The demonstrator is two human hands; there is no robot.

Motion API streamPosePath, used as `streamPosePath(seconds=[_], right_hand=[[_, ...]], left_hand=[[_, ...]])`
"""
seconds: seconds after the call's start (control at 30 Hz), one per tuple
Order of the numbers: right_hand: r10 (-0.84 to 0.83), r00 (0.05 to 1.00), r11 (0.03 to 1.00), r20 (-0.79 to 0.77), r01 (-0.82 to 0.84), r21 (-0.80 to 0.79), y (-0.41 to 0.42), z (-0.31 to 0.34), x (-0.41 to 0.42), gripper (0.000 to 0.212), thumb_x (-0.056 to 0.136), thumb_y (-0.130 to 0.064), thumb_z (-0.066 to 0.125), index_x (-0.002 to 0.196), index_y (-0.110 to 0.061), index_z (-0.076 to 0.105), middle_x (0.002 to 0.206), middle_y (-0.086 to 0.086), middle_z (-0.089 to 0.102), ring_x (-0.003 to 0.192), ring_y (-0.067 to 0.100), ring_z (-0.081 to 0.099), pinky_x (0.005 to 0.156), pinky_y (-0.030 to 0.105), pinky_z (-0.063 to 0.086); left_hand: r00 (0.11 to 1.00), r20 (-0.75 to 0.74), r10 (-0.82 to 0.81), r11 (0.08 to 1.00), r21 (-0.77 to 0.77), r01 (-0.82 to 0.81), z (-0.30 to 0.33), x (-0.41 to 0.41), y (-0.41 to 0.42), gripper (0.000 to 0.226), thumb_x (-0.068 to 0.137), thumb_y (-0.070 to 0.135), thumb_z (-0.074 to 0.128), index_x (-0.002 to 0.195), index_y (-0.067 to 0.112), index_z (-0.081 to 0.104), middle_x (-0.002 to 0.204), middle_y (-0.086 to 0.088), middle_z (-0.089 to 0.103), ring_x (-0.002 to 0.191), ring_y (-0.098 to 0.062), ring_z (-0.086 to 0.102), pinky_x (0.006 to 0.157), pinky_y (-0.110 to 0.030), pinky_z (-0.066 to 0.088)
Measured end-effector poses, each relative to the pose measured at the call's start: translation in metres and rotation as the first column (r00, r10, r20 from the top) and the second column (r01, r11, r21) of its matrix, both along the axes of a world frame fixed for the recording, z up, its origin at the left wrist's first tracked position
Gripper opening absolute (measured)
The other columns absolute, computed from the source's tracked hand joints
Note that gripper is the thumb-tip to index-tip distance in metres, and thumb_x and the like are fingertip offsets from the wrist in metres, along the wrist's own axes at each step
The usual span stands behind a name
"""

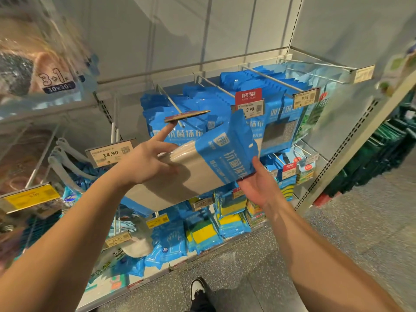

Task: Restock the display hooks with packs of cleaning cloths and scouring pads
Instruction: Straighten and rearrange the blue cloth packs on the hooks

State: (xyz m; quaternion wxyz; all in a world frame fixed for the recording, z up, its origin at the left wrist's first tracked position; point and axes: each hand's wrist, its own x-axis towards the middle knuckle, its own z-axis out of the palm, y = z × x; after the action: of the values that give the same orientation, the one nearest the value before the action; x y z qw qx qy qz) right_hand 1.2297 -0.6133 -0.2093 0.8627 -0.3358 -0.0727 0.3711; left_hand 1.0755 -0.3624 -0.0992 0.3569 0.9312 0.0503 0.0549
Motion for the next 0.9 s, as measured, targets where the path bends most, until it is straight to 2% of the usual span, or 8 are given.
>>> streamPosePath(seconds=[0.17,0.3,0.37,0.5,0.57,0.63,0.73,0.9], right_hand=[[-0.138,0.988,0.989,0.069,0.135,0.053,0.007,0.023,0.011,0.080,0.063,-0.037,0.090,0.134,-0.020,0.058,0.134,0.007,0.063,0.122,0.028,0.061,0.094,0.050,0.055],[-0.192,0.963,0.979,0.191,0.201,-0.031,-0.002,0.042,0.023,0.045,0.087,-0.025,0.065,0.131,-0.017,0.056,0.123,0.007,0.069,0.114,0.028,0.066,0.091,0.051,0.056],[-0.176,0.950,0.963,0.258,0.220,-0.156,-0.002,0.043,0.030,0.027,0.091,-0.018,0.063,0.118,-0.016,0.059,0.108,0.006,0.073,0.099,0.027,0.071,0.081,0.047,0.060],[0.022,0.885,0.855,0.466,0.225,-0.467,0.014,0.049,0.030,0.059,0.071,-0.041,0.087,0.120,-0.019,0.063,0.114,0.003,0.072,0.109,0.026,0.067,0.101,0.056,0.049],[0.112,0.832,0.816,0.543,0.235,-0.528,0.028,0.055,0.027,0.026,0.078,-0.037,0.081,0.099,-0.029,0.068,0.104,-0.002,0.074,0.103,0.021,0.069,0.102,0.054,0.048],[0.177,0.771,0.794,0.611,0.256,-0.552,0.045,0.061,0.026,0.014,0.079,-0.039,0.078,0.090,-0.038,0.070,0.101,-0.001,0.074,0.100,0.021,0.069,0.100,0.053,0.049],[0.158,0.819,0.832,0.551,0.190,-0.521,0.070,0.064,0.029,0.014,0.087,-0.027,0.075,0.089,-0.034,0.063,0.098,-0.007,0.068,0.092,0.010,0.065,0.099,0.040,0.049],[0.124,0.885,0.877,0.450,0.115,-0.467,0.096,0.058,0.038,0.020,0.092,-0.020,0.071,0.110,-0.021,0.064,0.104,-0.003,0.074,0.099,0.015,0.069,0.085,0.034,0.057]], left_hand=[[1.000,-0.001,-0.012,1.000,-0.010,0.012,-0.005,0.002,-0.003,0.044,0.078,0.037,0.085,0.119,0.041,0.069,0.164,0.032,0.004,0.142,0.018,0.019,0.116,-0.041,0.033],[0.999,0.015,0.031,1.000,-0.003,-0.031,-0.005,0.001,-0.014,0.098,0.077,0.058,0.079,0.156,0.038,0.025,0.167,0.015,0.002,0.153,-0.010,0.017,0.124,-0.039,0.023],[0.996,0.063,0.059,0.998,-0.019,-0.058,-0.002,0.001,-0.018,0.105,0.078,0.059,0.076,0.160,0.031,0.016,0.166,0.011,0.008,0.153,-0.012,0.018,0.125,-0.038,0.021],[0.989,0.092,0.119,0.992,0.030,-0.122,0.004,-0.001,-0.028,0.099,0.084,0.053,0.071,0.161,0.028,0.014,0.166,0.004,0.016,0.151,-0.016,0.019,0.124,-0.040,0.019],[0.984,0.103,0.145,0.988,0.031,-0.148,0.006,-0.002,-0.031,0.094,0.082,0.052,0.061,0.161,0.028,0.015,0.165,0.003,0.019,0.151,-0.017,0.019,0.124,-0.042,0.020],[0.981,0.108,0.162,0.986,0.025,-0.166,0.008,-0.004,-0.032,0.093,0.081,0.051,0.059,0.160,0.028,0.017,0.163,0.004,0.023,0.150,-0.016,0.020,0.123,-0.041,0.021],[0.977,0.123,0.174,0.984,0.014,-0.177,0.008,-0.005,-0.035,0.092,0.080,0.051,0.059,0.160,0.028,0.019,0.161,0.006,0.026,0.150,-0.014,0.021,0.123,-0.043,0.024],[0.977,0.128,0.173,0.983,0.041,-0.180,0.009,-0.006,-0.036,0.089,0.084,0.045,0.063,0.159,0.024,0.021,0.161,0.002,0.028,0.148,-0.016,0.023,0.122,-0.044,0.024]])
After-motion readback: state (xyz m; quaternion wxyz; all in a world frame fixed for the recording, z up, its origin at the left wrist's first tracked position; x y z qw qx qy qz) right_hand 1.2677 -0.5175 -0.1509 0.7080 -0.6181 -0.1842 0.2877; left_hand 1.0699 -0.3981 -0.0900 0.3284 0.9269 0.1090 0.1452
